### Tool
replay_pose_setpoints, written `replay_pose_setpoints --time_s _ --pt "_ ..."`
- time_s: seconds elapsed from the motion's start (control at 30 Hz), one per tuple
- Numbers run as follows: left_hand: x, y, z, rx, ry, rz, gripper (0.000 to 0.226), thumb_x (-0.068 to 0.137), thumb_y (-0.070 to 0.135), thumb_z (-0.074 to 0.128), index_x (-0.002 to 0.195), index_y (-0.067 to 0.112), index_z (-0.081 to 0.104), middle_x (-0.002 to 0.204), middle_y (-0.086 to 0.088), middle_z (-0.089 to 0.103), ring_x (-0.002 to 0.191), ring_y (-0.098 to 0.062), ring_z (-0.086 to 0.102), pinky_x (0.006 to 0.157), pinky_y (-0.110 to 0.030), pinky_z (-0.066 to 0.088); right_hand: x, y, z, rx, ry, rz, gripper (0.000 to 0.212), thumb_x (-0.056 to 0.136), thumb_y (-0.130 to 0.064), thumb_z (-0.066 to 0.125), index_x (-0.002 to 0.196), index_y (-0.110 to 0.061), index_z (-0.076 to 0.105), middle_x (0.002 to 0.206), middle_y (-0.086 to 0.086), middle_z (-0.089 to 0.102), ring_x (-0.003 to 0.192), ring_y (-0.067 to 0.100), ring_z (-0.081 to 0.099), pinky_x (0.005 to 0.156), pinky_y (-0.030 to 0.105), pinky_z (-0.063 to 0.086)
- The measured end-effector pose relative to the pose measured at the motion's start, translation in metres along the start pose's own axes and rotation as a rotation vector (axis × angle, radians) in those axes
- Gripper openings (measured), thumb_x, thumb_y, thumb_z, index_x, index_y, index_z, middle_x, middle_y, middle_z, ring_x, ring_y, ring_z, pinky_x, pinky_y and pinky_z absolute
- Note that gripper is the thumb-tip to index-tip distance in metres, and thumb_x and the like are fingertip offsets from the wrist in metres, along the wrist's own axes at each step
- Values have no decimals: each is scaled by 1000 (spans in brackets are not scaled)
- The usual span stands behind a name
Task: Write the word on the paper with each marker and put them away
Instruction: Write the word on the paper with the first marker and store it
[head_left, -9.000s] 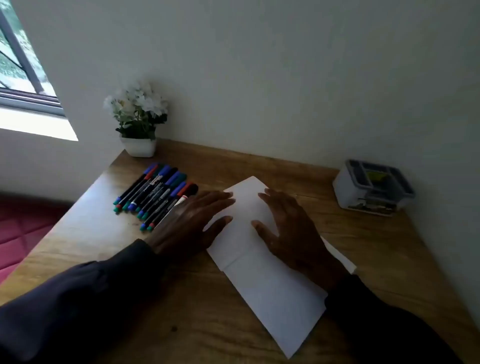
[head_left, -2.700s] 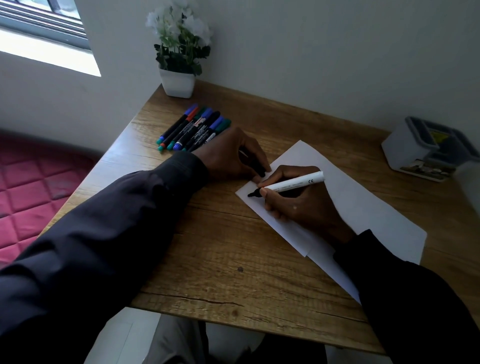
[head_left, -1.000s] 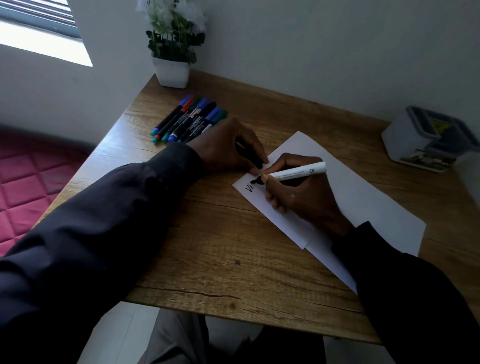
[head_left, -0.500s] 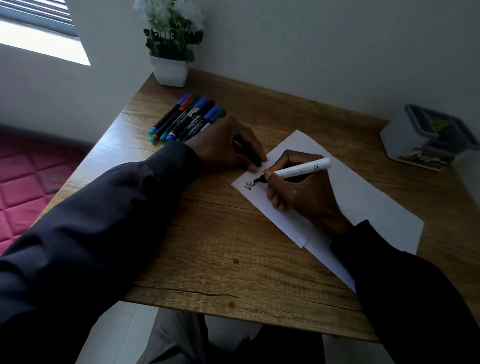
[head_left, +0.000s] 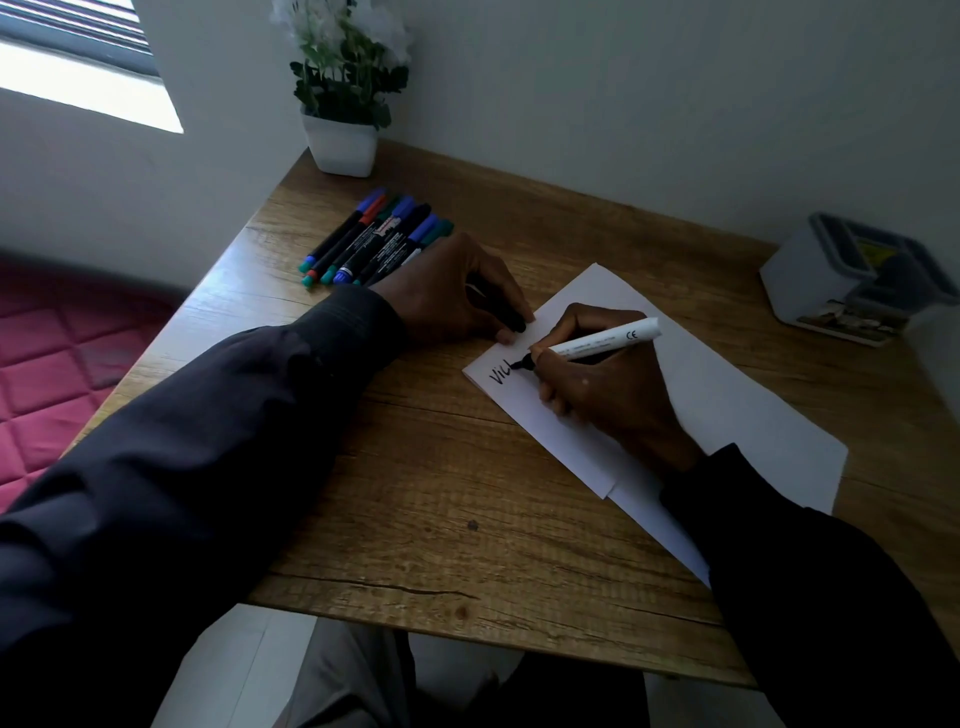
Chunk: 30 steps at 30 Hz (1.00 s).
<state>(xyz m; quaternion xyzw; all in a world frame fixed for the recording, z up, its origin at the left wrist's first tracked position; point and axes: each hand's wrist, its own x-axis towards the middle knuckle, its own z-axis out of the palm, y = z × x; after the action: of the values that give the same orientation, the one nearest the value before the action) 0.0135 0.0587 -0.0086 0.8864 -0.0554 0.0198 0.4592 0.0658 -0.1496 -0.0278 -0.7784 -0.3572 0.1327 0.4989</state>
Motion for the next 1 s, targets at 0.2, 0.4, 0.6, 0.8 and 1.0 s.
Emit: replay_pose_setpoints --time_s 0.2,0.4,0.6,0.8,1.0 --pt "0 1 -1 4 0 -9 25 81 9 75 97 26 70 104 15 66 103 7 60 80 -3 47 -4 -3 0 73 39 -26 13 92 -9 73 86 0 67 64 6 70 49 13 66 44 20 50" --pt "0 0 -1 7 -1 -9 25 81 8 74 97 27 70 106 14 67 103 6 61 79 -3 47 -3 -1 -1 47 14 -98 14 91 -8 74 85 3 68 65 5 70 49 12 67 45 17 49" --pt "0 -1 -1 16 5 -5 25 81 8 75 97 26 70 104 15 67 100 10 61 79 -3 47 0 2 0 50 51 -53 14 92 -12 74 86 0 69 65 6 70 49 15 67 43 21 50" --pt "1 -2 0 -4 9 -14 24 81 8 75 99 23 72 104 11 70 99 5 64 81 -7 50 1 4 -1 55 60 -8 16 91 -12 75 84 0 68 63 4 70 47 13 66 43 19 49" --pt "2 -2 -1 -4 10 -37 24 81 7 75 100 22 72 104 11 70 98 6 64 80 -6 49 2 7 0 38 85 -23 17 92 -17 74 83 -4 68 62 2 70 48 14 66 43 22 51"
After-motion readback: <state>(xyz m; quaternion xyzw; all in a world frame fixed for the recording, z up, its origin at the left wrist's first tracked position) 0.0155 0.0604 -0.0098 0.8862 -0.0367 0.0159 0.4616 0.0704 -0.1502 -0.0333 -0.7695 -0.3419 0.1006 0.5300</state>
